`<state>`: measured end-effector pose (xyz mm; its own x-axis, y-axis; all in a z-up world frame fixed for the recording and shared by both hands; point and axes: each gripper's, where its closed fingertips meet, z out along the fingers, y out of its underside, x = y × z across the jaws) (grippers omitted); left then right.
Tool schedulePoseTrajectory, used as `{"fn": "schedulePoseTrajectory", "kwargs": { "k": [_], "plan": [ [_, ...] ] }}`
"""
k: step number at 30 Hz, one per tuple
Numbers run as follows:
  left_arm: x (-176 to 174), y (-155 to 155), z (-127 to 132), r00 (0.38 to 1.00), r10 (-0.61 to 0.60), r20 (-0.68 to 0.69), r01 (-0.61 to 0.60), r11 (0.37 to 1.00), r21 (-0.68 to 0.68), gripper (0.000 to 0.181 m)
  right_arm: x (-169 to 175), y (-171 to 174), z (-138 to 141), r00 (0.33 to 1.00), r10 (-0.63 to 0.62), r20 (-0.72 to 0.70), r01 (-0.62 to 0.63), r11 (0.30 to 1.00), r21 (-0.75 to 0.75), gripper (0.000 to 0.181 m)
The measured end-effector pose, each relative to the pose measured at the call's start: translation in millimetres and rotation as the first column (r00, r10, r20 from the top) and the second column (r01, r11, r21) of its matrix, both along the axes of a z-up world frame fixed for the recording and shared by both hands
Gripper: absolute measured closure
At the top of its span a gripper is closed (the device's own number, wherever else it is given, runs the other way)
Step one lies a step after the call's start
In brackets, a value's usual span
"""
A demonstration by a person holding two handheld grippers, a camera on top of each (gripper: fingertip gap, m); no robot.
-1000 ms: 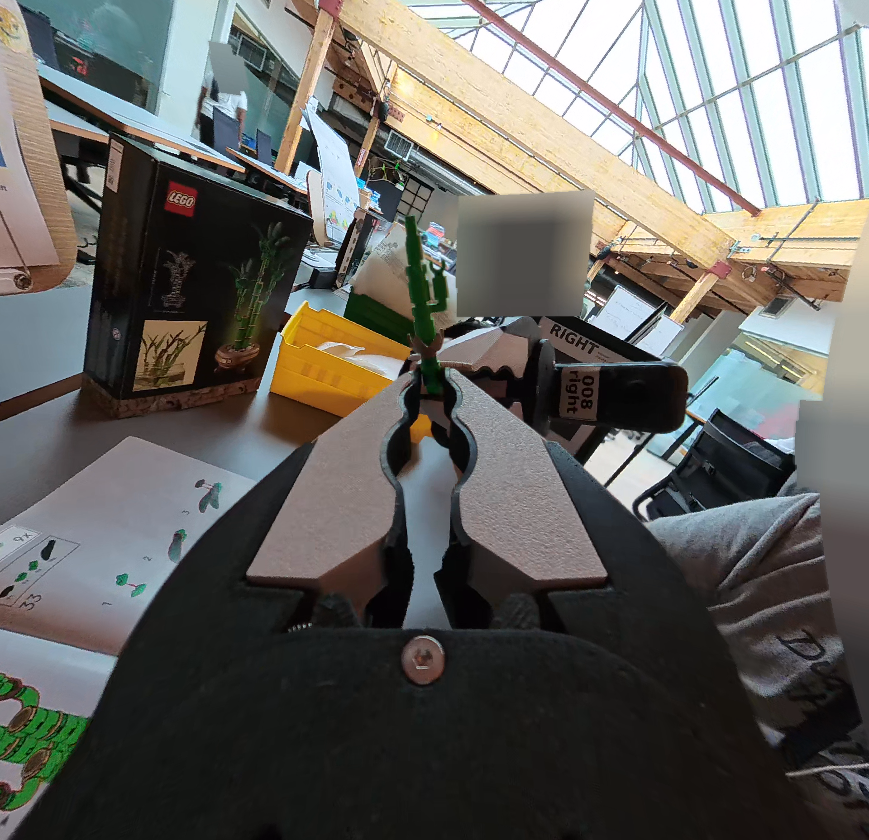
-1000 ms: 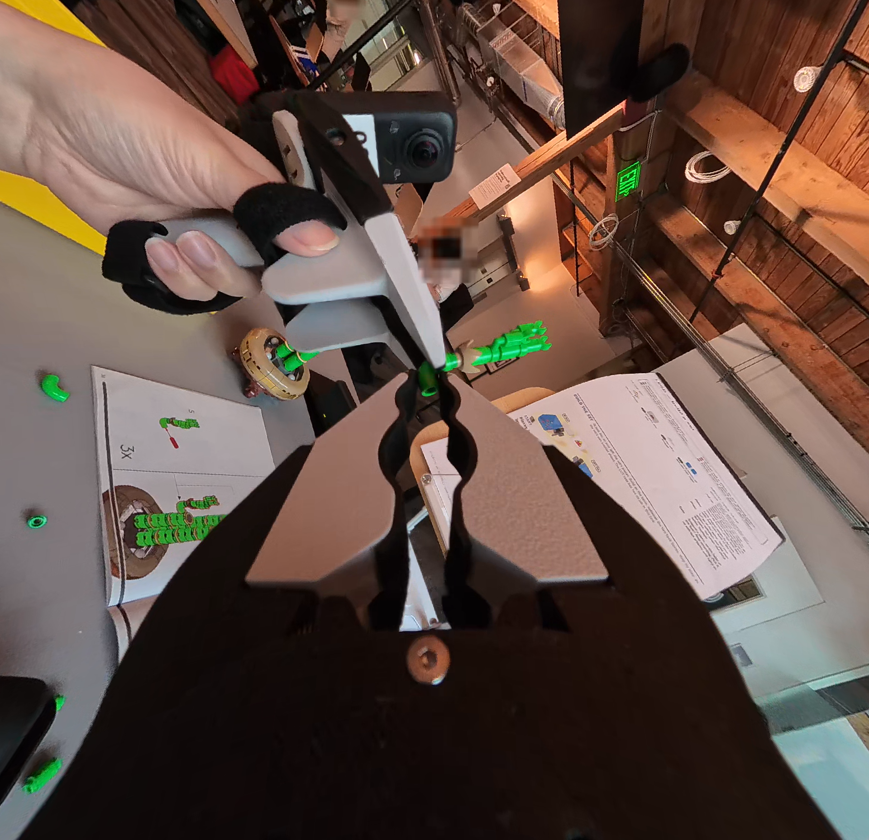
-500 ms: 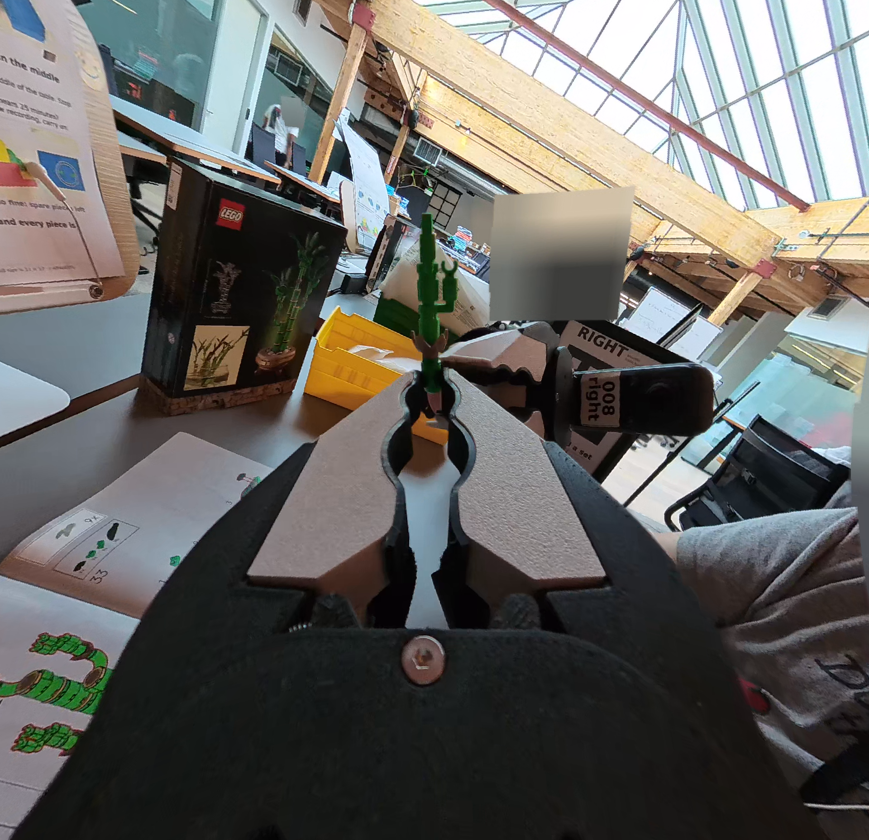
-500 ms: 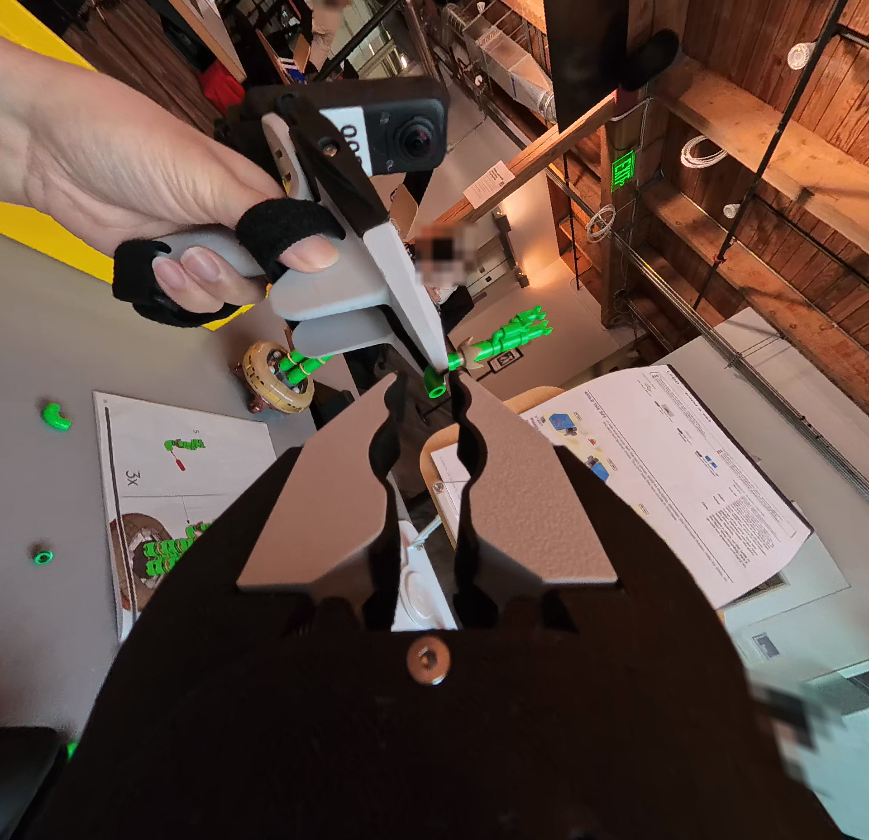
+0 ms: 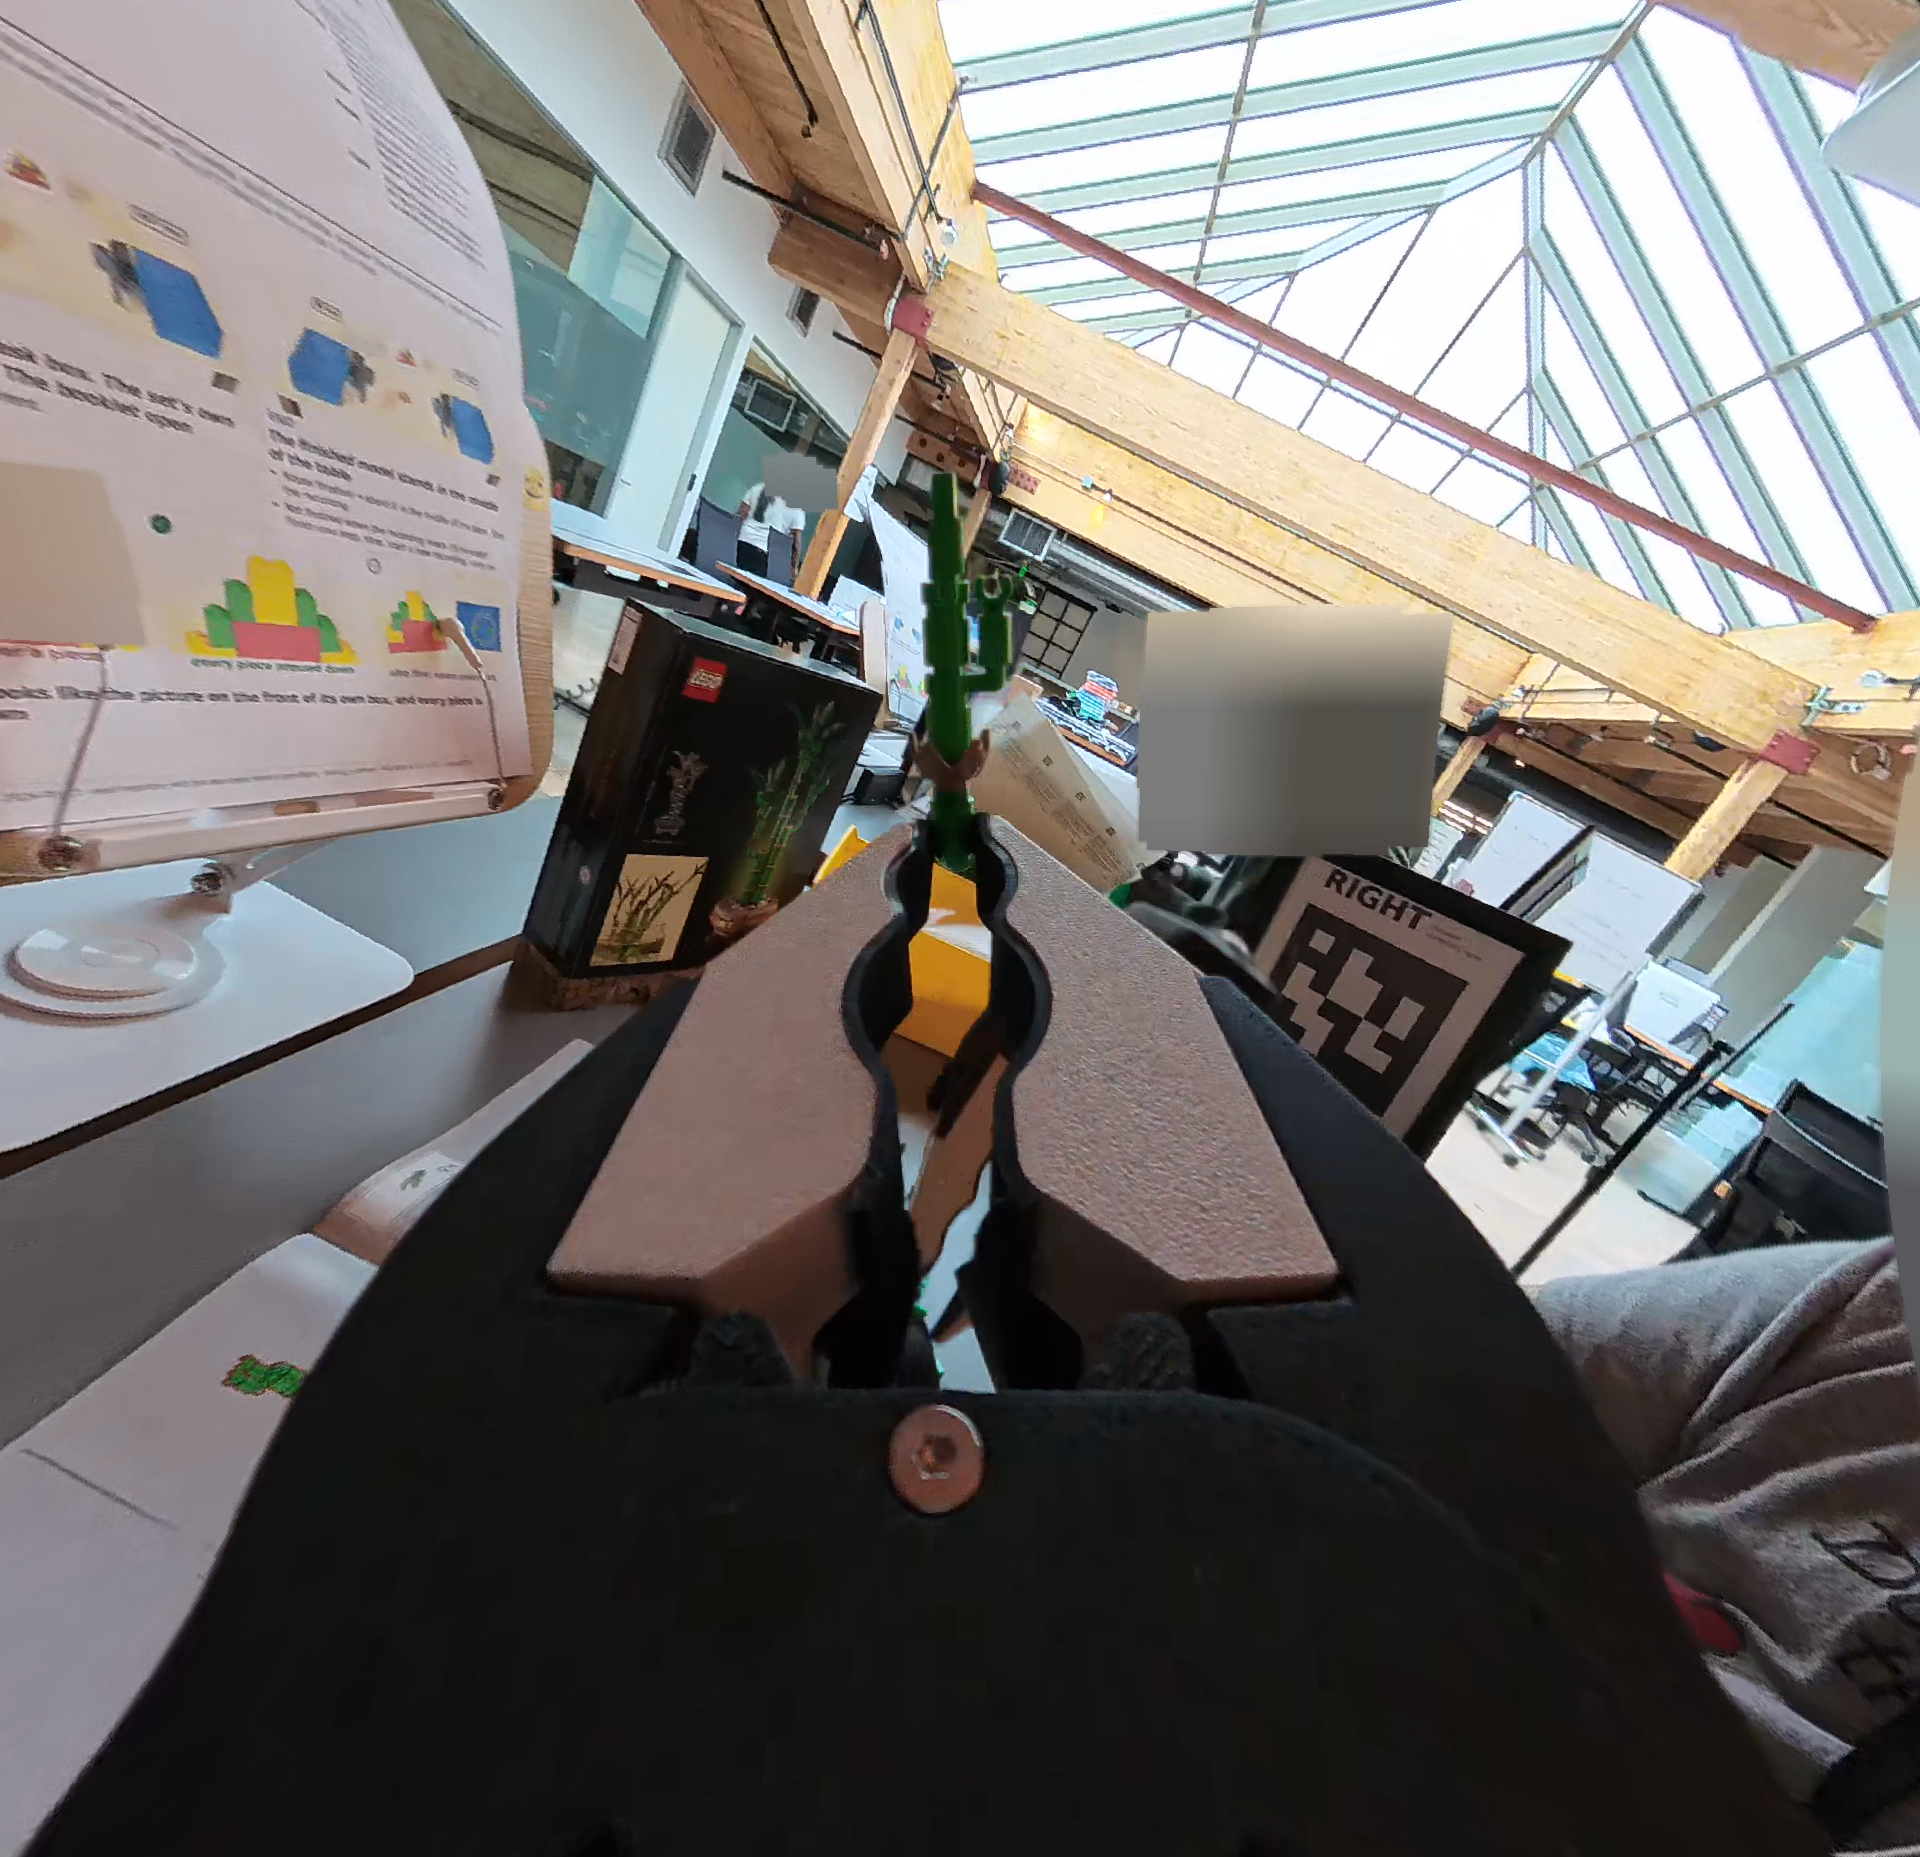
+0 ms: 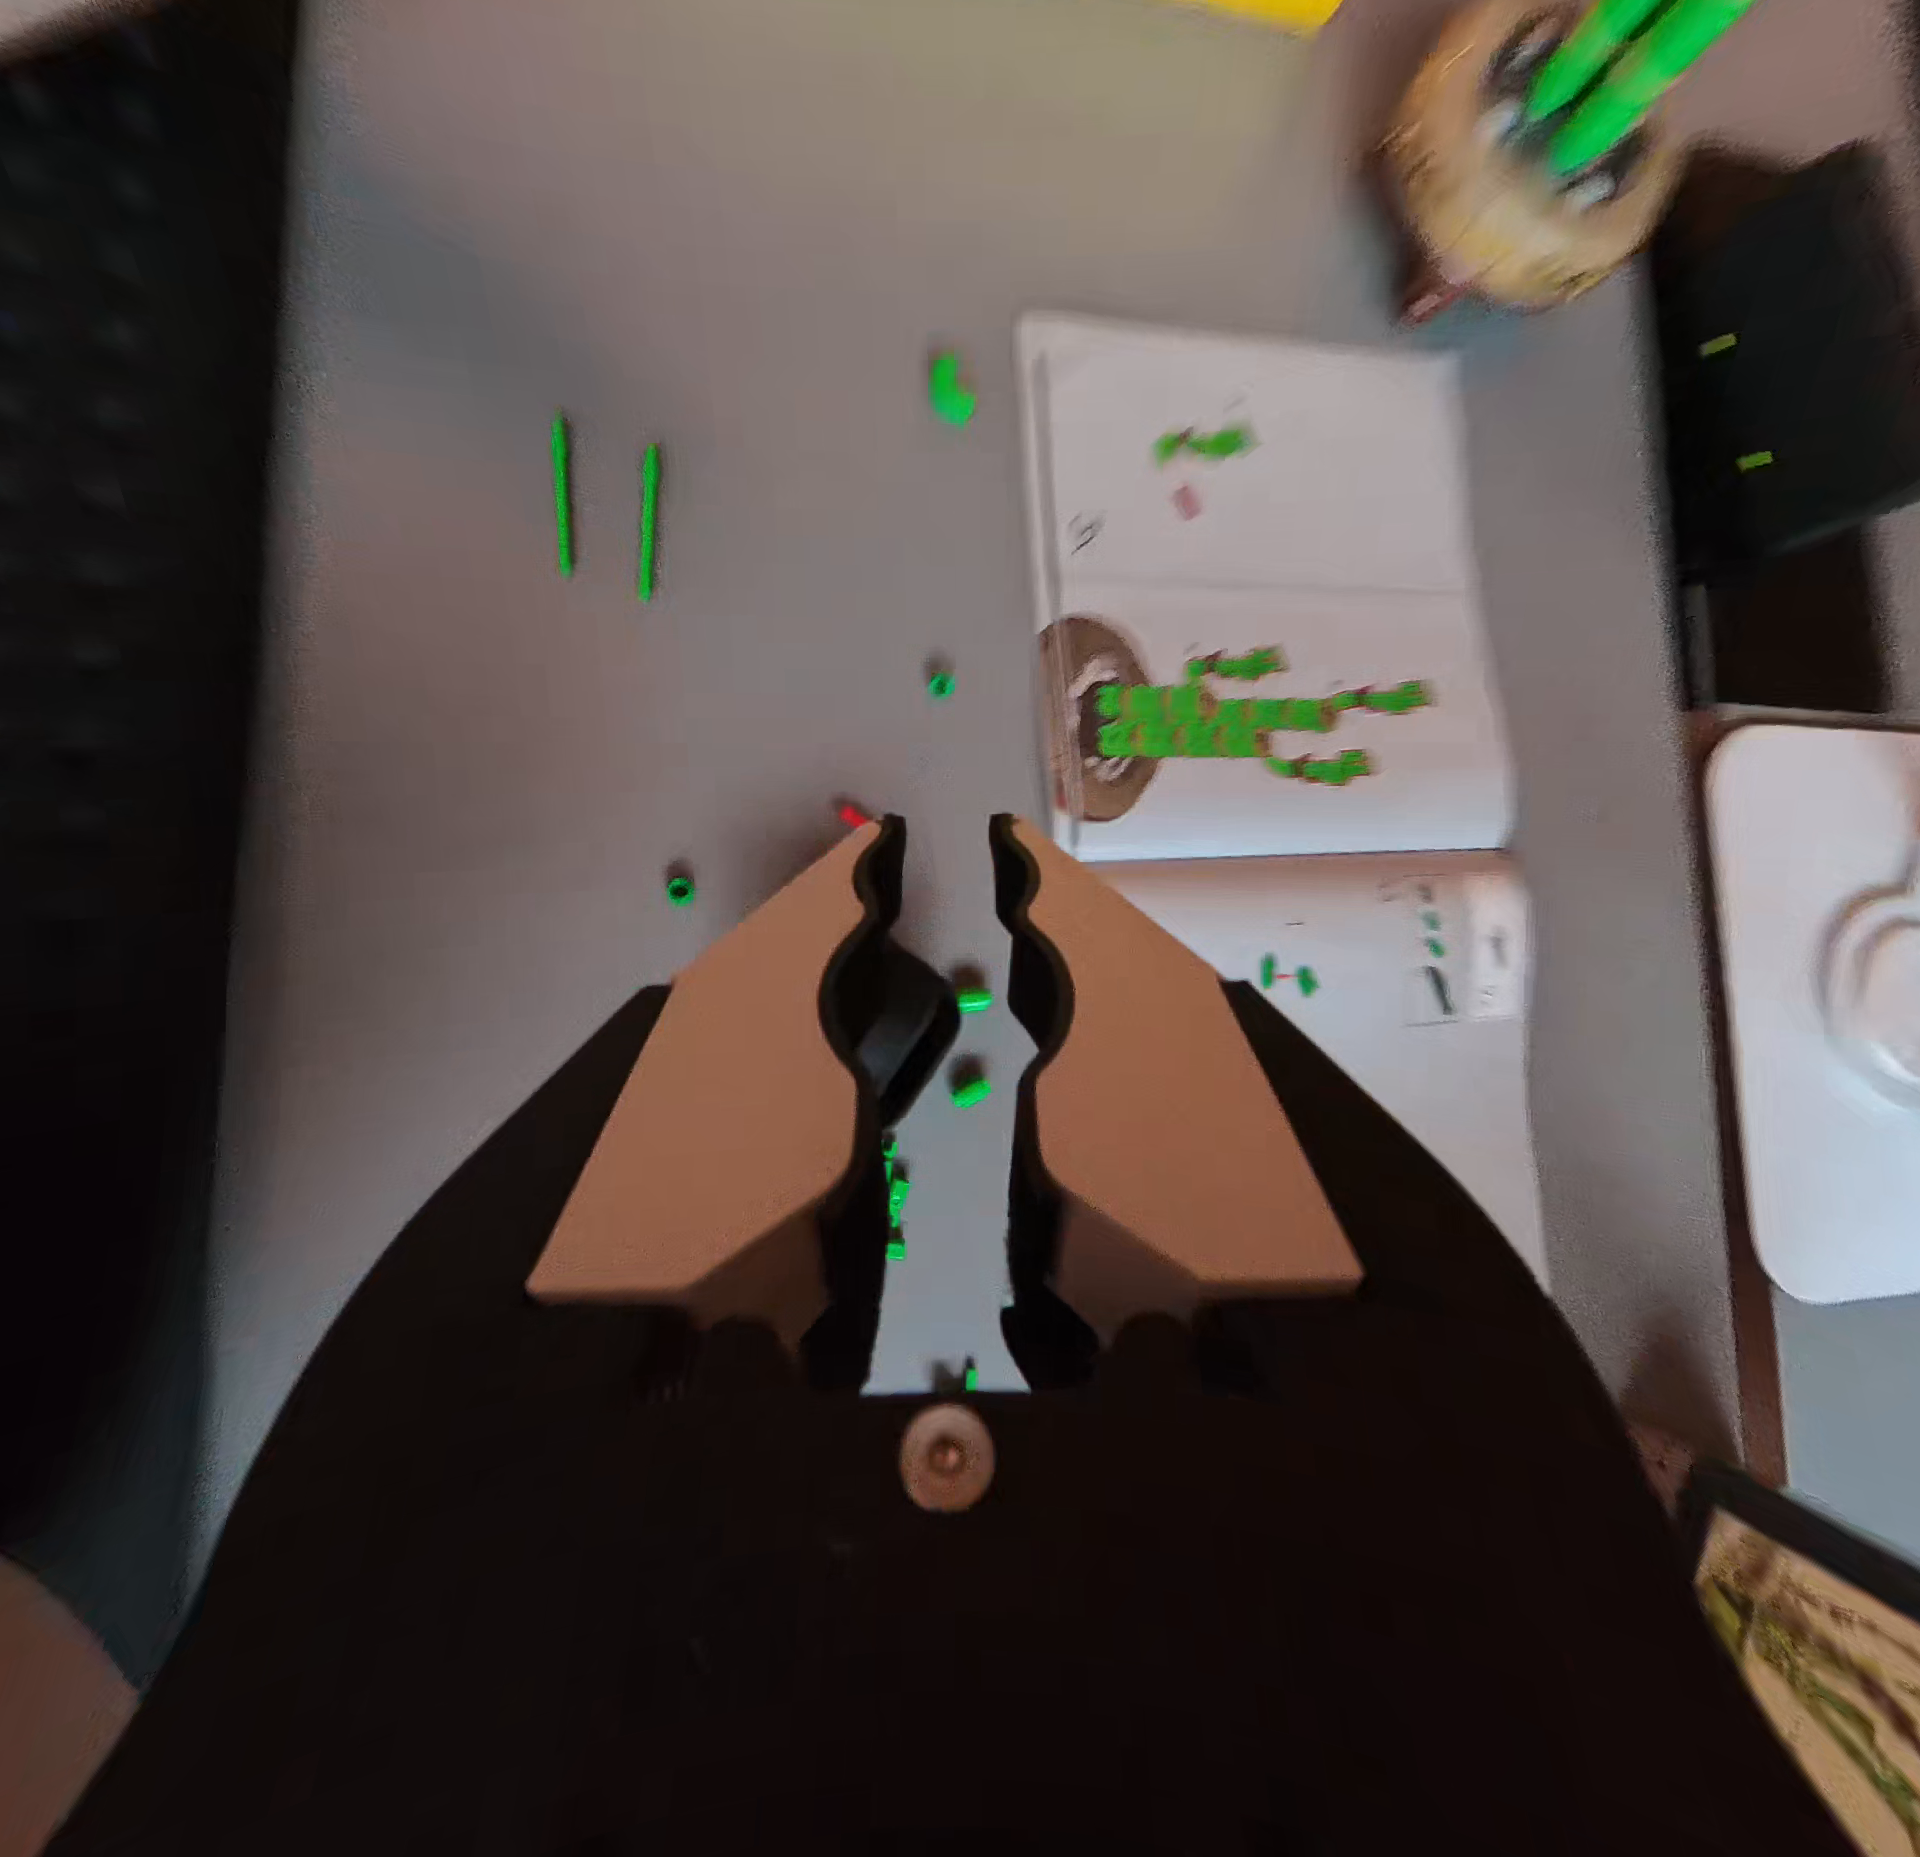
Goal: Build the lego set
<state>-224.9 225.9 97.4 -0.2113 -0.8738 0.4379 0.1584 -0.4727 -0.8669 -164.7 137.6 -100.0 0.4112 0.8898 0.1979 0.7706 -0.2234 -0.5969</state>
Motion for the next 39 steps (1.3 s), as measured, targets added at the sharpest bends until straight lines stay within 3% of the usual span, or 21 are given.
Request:
{"fn": "schedulePoseTrajectory", "kwargs": {
  "k": [3,7,16,27,34,39],
  "plan": [
    [-8.6,14.0,-3.1,0.999,0.037,0.004,-0.037,0.999,-0.023,0.176,-11.3,-0.1,-44.6,0.983,0.095,0.157,-0.084,0.994,-0.071,0.168],
    [-13.9,15.3,0.4,0.999,0.024,0.030,-0.022,0.999,-0.045,0.176,-7.8,-3.5,-85.7,0.955,0.134,0.264,-0.079,0.975,-0.210,0.170],
    [-15.1,12.9,2.6,0.999,0.025,0.026,-0.024,0.999,-0.040,0.176,-19.5,-3.1,-92.2,0.958,0.163,0.235,-0.109,0.968,-0.228,0.158],
    [-14.2,9.4,4.3,1.000,0.007,0.027,-0.006,0.999,-0.043,0.176,-26.3,7.3,-71.5,0.961,0.141,0.237,-0.115,0.986,-0.123,0.162],
    [-11.3,6.3,3.4,1.000,-0.007,0.018,0.007,0.999,-0.042,0.176,-18.1,-2.7,-95.1,0.890,0.211,0.405,-0.128,0.966,-0.224,0.166],
    [-8.0,4.6,1.6,1.000,-0.014,0.008,0.015,0.999,-0.039,0.176,-16.3,2.1,-101.7,0.882,0.204,0.425,-0.110,0.966,-0.236,0.166]
  ]
}}
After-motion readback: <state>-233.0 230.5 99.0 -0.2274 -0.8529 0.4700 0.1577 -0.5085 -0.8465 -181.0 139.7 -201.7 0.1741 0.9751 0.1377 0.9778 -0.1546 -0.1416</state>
